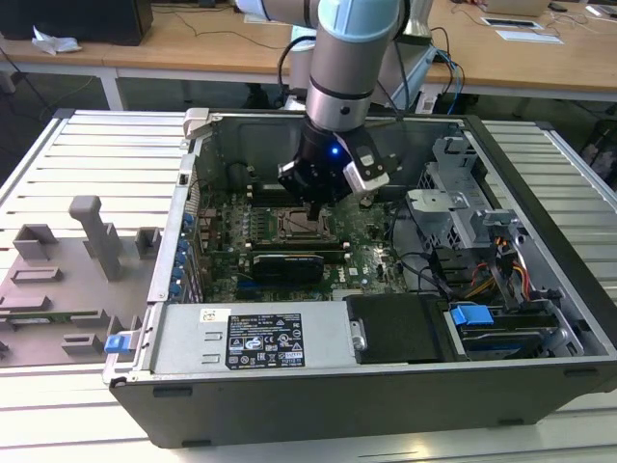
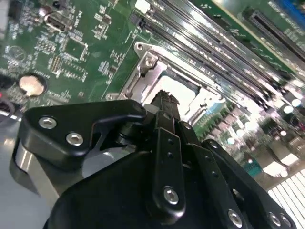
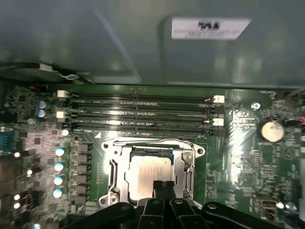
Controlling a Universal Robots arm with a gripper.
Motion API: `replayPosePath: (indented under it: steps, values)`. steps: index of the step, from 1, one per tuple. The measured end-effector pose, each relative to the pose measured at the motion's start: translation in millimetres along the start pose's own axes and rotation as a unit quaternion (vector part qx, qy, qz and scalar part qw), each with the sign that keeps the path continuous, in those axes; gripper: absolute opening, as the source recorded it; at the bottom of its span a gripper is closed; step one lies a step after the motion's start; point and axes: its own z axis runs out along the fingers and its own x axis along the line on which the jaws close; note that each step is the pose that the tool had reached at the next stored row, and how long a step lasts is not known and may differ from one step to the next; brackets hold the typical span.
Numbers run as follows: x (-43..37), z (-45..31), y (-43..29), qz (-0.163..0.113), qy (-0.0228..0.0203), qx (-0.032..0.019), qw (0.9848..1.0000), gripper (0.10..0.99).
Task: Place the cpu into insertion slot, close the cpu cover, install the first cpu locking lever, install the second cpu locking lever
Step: 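Install the first cpu locking lever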
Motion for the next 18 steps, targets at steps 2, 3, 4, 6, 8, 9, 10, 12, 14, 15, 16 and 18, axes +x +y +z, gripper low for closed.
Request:
replayPosePath:
  steps: [2, 3, 4, 6, 8, 9, 10, 12, 14, 15, 16, 18]
  values:
    - [1.1, -16.2, 0.7, 0.000, -0.0001, -0.0001, 1.0000, 0.106]
    - [1.3, -20.3, 0.9, 0.000, 0.0000, 0.0000, 1.0000, 0.106]
    - [1.7, -25.5, 1.2, 0.000, 0.0000, -0.0001, 1.0000, 0.106]
    - [2.5, -37.0, 1.7, 0.000, 0.0000, -0.0001, 1.0000, 0.106]
    - [3.2, -47.7, 2.2, 0.000, -0.0001, 0.0000, 1.0000, 0.106]
    - [3.4, -51.1, 2.3, 0.000, -0.0001, 0.0000, 1.0000, 0.106]
    - [3.7, -55.0, 2.5, 0.000, 0.0000, 0.0000, 1.0000, 0.106]
    - [3.7, -56.0, 2.6, 0.000, -0.0001, -0.0002, 1.0000, 0.106]
    - [3.7, -56.2, 2.5, 0.000, -0.0001, -0.0001, 1.0000, 0.106]
    - [3.7, -56.2, 2.5, 0.000, -0.0001, -0.0001, 1.0000, 0.106]
    - [3.8, -56.3, 2.5, 0.000, -0.0001, -0.0001, 1.0000, 0.106]
    - [3.8, -56.4, 2.5, 0.000, -0.0001, -0.0001, 1.0000, 0.106]
